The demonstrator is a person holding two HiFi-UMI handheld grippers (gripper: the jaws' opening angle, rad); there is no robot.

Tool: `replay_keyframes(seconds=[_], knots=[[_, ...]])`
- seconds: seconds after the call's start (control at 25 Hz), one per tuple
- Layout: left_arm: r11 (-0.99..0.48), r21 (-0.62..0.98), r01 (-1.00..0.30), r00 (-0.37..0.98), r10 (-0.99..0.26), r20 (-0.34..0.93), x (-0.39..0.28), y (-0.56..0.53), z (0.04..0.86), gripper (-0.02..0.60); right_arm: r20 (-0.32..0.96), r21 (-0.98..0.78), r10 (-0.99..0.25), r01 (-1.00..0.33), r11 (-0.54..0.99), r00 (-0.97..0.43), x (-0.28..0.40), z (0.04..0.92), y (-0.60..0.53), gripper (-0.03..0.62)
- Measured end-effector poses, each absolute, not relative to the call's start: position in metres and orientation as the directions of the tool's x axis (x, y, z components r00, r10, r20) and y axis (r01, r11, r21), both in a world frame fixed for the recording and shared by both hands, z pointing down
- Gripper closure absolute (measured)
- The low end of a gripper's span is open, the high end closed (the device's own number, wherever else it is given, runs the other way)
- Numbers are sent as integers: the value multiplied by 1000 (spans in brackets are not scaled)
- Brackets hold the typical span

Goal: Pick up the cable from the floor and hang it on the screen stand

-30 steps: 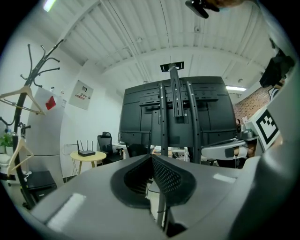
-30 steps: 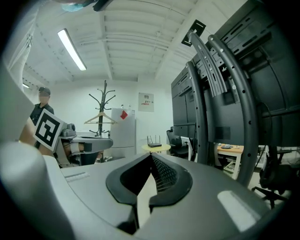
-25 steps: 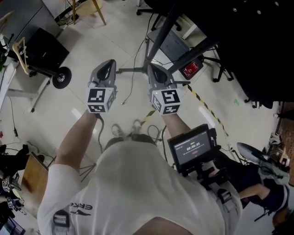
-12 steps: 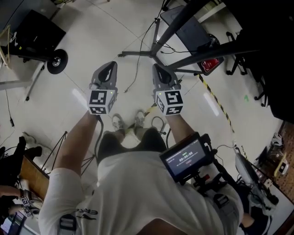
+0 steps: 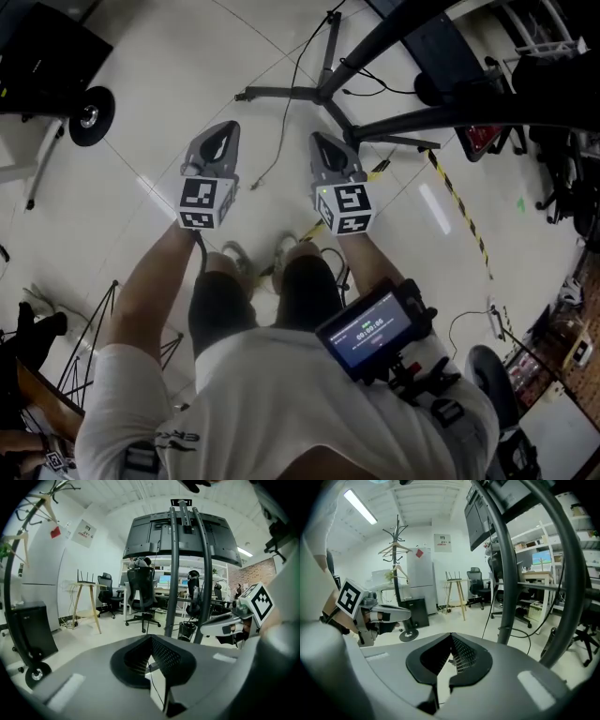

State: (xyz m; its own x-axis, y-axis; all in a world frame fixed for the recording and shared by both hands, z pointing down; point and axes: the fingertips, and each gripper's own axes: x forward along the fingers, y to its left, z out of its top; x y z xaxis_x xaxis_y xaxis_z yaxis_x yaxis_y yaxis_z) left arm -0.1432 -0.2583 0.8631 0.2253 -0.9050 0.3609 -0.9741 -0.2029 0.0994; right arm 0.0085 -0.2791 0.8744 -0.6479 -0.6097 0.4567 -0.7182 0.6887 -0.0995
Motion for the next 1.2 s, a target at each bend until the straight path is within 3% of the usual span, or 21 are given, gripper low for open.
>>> replay_keyframes(seconds=[0.6,0.96,1.2], knots=[[-207,128,-970,240,-900,364,-182,-293,1093,578,478,-94,-598,-714,693,-643,-8,1123,-299,582],[-249,121,-961,277,-885,374,-183,-291,1169,578,499,-88,-588,-712,696,-637,-16,1198,-295,582],[-278,138,-951,310,-858,408,-174,-271,1206,578,572,-117,-459,-621,775,-680,-35,1243,-256,582]])
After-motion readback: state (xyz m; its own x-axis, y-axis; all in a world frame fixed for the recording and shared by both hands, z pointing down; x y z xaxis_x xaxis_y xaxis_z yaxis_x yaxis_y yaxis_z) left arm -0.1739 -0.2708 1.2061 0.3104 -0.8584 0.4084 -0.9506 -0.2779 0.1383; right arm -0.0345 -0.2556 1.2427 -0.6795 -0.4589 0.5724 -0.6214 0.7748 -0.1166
